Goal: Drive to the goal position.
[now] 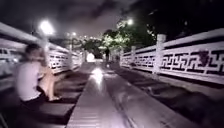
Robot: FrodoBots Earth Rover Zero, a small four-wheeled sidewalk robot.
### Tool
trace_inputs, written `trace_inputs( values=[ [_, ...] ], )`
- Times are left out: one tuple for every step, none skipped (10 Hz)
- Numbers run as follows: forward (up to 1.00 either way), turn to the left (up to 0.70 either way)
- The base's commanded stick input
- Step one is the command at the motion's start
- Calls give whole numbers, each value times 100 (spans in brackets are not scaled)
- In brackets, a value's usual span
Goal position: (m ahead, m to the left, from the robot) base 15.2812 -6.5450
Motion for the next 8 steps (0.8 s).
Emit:
trace_inputs(
  values=[
    [38,0],
    [38,0],
    [38,0],
    [38,0],
    [38,0],
    [38,17],
    [38,23],
    [38,23]
  ],
)
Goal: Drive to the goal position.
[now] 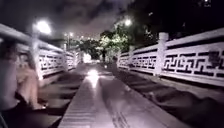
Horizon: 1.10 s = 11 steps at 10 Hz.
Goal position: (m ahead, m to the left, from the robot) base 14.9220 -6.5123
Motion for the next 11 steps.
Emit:
trace_inputs(
  values=[
    [38,23],
    [38,21],
    [38,0],
    [38,0],
    [38,0],
    [38,0],
    [38,0],
    [38,0],
    [38,0],
    [38,0],
    [38,0]
  ],
)
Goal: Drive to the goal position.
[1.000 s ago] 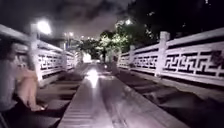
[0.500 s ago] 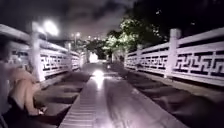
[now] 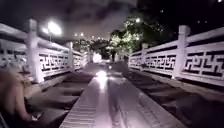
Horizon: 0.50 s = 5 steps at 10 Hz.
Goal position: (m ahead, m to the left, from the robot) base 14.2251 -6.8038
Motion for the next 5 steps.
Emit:
trace_inputs(
  values=[
    [38,0],
    [38,0],
    [38,0],
    [38,0],
    [38,0]
  ],
)
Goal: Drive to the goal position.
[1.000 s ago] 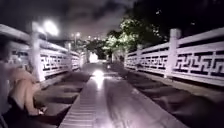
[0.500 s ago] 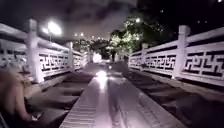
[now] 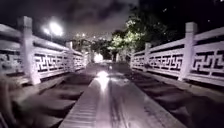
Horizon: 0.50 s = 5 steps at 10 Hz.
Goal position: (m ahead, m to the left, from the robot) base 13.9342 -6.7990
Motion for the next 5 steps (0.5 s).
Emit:
trace_inputs(
  values=[
    [38,0],
    [38,0],
    [38,0],
    [38,0],
    [38,0]
  ],
)
